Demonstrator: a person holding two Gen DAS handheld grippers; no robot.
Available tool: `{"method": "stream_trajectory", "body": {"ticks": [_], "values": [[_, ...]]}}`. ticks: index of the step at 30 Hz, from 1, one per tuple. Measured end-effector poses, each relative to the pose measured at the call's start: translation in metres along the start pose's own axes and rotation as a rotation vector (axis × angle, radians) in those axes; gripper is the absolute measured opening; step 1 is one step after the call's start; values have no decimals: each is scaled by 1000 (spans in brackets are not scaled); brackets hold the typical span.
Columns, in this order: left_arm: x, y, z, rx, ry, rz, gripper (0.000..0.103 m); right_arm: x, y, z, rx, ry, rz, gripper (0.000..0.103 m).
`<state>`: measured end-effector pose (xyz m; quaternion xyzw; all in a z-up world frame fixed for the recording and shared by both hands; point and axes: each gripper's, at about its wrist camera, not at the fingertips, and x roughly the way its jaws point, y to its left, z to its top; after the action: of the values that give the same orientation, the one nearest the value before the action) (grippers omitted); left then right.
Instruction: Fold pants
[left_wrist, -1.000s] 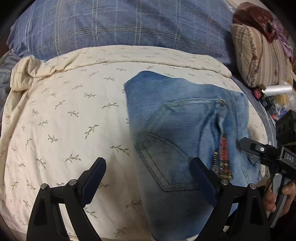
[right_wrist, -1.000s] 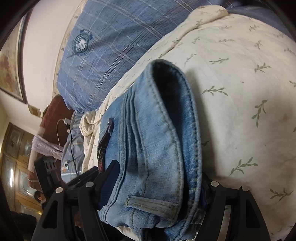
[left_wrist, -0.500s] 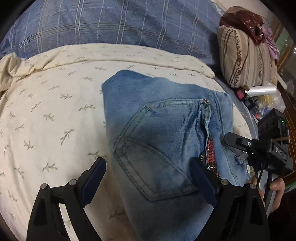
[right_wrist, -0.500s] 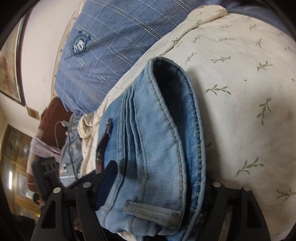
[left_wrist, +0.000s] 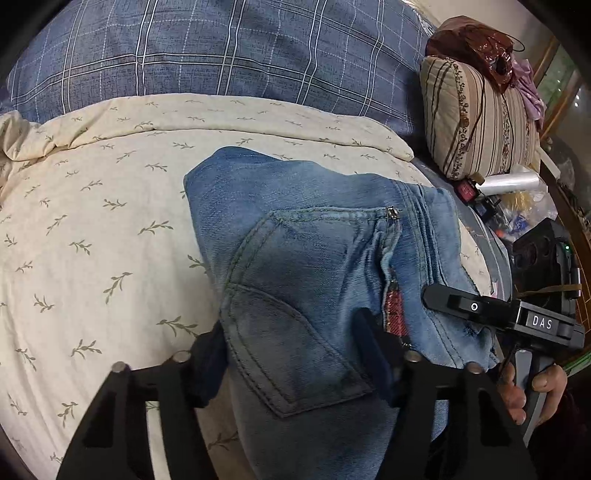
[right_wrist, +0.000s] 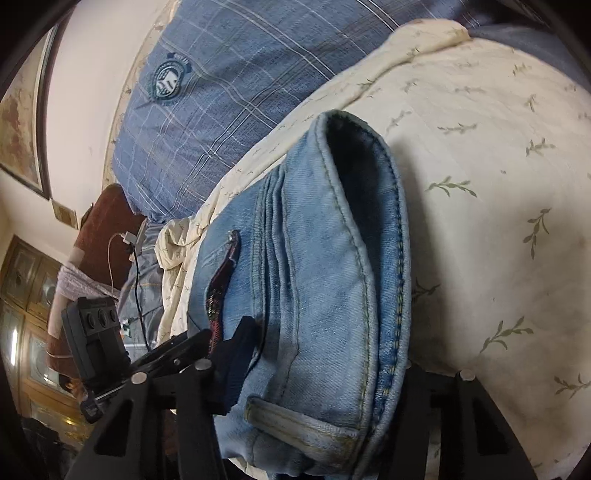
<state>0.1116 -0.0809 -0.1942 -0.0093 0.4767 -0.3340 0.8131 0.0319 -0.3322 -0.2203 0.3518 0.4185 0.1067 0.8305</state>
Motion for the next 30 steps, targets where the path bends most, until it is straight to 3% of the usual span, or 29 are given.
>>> {"method": "stream_trajectory", "body": {"ticks": [4,6,8,15,17,21,25,30], "values": [[-3,4,2,-14,-2,-10,55,-2,3,-1,-11,9,-14,53],[-3,6,1,-30,1,2,61,0,0,0,0,17,-11,52],[-1,7,-1,-56,24,5,85,1,-3,2,23,25,3,52],[2,15,-8,-126,12,-44,88,-1,-10,6,55,46,-4,64],[1,13,-10,-115,4,-57,80,5,-11,7,50,68,4,69],[-3,7,-8,-73,-6,-77,63,10,-1,8,18,64,27,68],[-10,6,-5,-58,-35,-72,38,6,4,7,11,50,26,54],[-27,-3,-4,-12,-71,-51,23,-7,20,4,-9,24,33,46]]}}
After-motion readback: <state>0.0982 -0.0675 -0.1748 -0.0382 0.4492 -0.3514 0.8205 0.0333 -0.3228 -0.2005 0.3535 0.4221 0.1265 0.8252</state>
